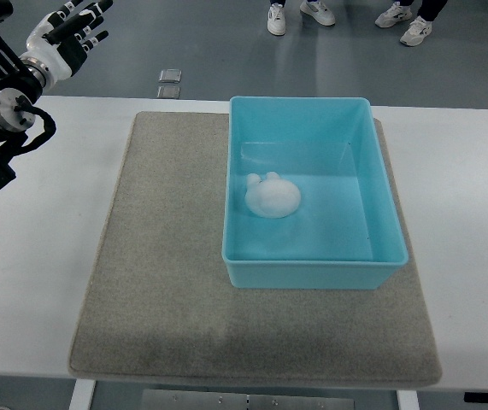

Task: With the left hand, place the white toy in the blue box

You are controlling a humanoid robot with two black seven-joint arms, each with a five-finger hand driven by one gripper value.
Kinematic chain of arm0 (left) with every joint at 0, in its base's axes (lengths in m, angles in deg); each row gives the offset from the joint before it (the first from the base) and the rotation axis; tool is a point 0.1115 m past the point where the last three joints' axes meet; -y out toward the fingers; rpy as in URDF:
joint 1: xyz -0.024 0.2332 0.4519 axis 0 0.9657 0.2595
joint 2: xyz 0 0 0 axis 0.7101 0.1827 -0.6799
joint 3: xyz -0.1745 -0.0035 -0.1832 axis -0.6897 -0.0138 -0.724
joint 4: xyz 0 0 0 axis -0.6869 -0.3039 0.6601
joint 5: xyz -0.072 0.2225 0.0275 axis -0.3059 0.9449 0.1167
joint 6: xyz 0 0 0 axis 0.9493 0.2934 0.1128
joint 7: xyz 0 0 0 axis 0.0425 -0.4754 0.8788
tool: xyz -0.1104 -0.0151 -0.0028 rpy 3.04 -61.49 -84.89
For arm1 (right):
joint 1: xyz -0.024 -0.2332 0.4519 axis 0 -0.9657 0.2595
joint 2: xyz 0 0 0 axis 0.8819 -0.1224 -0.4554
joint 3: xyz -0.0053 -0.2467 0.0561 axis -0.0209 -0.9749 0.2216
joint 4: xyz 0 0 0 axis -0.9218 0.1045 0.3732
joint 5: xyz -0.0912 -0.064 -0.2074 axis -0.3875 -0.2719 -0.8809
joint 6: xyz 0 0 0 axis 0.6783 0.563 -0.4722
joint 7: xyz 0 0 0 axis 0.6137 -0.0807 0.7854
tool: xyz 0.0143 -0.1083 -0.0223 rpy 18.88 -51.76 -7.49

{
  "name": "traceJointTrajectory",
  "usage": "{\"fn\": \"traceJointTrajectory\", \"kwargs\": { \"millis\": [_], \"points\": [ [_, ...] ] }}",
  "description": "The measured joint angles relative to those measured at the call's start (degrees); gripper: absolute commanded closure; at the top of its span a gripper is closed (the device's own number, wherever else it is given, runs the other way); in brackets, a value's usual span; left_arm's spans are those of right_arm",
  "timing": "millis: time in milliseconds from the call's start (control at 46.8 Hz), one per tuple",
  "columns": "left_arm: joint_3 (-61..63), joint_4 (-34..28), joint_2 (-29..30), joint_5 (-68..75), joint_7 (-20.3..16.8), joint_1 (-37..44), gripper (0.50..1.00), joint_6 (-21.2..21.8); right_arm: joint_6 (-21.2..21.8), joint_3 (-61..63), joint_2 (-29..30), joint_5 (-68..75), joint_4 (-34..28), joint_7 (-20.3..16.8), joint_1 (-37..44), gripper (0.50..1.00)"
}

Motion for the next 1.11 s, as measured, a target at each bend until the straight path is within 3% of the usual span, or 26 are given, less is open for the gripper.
{"fn": "traceJointTrajectory", "kwargs": {
  "millis": [235,1111],
  "points": [
    [-0.84,-1.04,-1.36,0.06,-3.19,0.63,0.536,-2.36,-0.02,0.00,0.00,0.00,0.00,0.00,0.02,0.564],
    [-5.94,-0.92,-4.38,0.88,-4.16,4.53,0.514,-4.28,-0.02,0.00,0.00,0.00,0.00,0.00,0.00,0.564]
  ]
}}
